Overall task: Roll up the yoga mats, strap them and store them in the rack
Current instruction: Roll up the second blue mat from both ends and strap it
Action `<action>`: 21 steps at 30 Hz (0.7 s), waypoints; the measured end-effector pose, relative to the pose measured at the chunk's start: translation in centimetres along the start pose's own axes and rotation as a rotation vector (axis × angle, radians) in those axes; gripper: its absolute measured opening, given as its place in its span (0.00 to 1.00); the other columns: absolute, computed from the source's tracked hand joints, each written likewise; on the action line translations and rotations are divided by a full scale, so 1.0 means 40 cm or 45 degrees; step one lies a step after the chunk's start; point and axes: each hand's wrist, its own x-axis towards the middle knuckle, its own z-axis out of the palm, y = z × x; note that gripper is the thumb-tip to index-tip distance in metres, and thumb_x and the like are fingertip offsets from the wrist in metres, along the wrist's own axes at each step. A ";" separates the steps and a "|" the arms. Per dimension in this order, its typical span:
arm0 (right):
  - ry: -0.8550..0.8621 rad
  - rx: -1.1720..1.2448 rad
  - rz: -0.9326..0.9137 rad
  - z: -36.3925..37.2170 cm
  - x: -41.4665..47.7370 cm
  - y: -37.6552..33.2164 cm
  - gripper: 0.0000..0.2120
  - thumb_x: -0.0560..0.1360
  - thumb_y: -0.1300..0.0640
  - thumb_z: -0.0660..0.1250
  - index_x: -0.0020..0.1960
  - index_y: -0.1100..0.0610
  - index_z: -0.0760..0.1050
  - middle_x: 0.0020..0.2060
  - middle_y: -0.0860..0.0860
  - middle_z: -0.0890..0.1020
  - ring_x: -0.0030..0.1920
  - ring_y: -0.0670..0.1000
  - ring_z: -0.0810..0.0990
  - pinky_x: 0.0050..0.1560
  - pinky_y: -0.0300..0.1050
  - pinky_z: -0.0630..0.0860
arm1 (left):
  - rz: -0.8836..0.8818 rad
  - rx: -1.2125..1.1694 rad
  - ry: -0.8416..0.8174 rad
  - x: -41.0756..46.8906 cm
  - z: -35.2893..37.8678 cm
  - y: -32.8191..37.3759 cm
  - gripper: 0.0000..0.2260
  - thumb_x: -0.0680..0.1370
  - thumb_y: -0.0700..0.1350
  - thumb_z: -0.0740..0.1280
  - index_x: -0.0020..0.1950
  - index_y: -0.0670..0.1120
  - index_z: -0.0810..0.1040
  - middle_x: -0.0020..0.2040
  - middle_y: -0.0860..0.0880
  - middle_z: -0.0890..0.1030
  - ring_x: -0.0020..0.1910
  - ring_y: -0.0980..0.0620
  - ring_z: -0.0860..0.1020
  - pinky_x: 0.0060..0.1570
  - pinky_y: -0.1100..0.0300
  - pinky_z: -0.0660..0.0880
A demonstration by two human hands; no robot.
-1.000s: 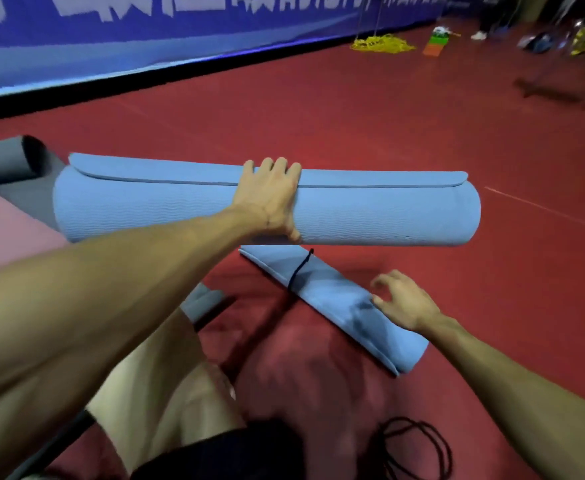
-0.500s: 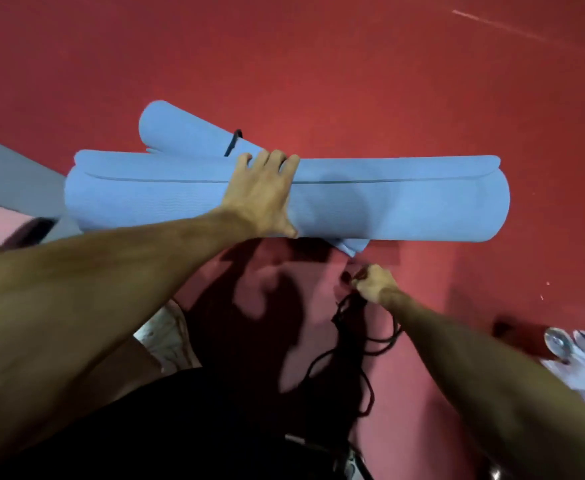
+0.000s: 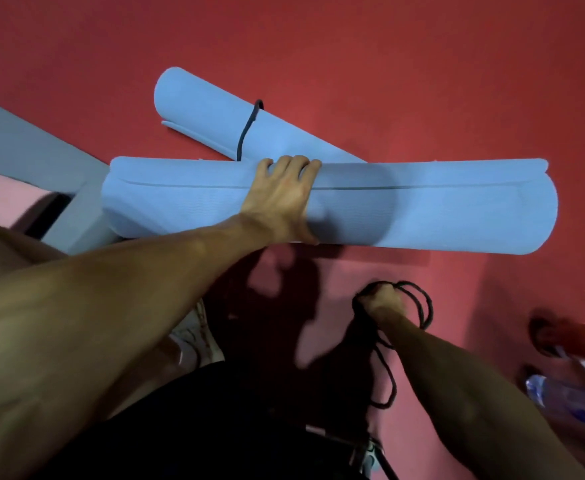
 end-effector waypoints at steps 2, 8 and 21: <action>-0.001 0.079 0.018 -0.026 -0.023 -0.024 0.13 0.70 0.49 0.71 0.49 0.57 0.83 0.49 0.56 0.84 0.52 0.58 0.82 0.52 0.47 0.78 | -0.023 0.012 -0.004 -0.002 -0.012 -0.012 0.52 0.54 0.67 0.76 0.72 0.45 0.64 0.65 0.47 0.70 0.63 0.45 0.69 0.64 0.46 0.63; 0.077 0.327 -0.091 -0.172 -0.055 -0.108 0.10 0.73 0.55 0.68 0.46 0.60 0.83 0.46 0.60 0.84 0.51 0.58 0.81 0.51 0.47 0.74 | -0.103 -0.018 0.059 -0.002 -0.090 -0.050 0.50 0.54 0.64 0.76 0.71 0.46 0.64 0.64 0.47 0.70 0.62 0.45 0.69 0.65 0.44 0.61; -0.311 0.830 -0.899 -0.441 -0.292 -0.558 0.09 0.78 0.68 0.61 0.42 0.57 0.70 0.36 0.56 0.84 0.33 0.50 0.82 0.41 0.41 0.79 | -0.514 -0.224 0.507 -0.067 -0.460 -0.227 0.48 0.54 0.66 0.76 0.67 0.47 0.66 0.61 0.46 0.72 0.60 0.42 0.70 0.59 0.44 0.67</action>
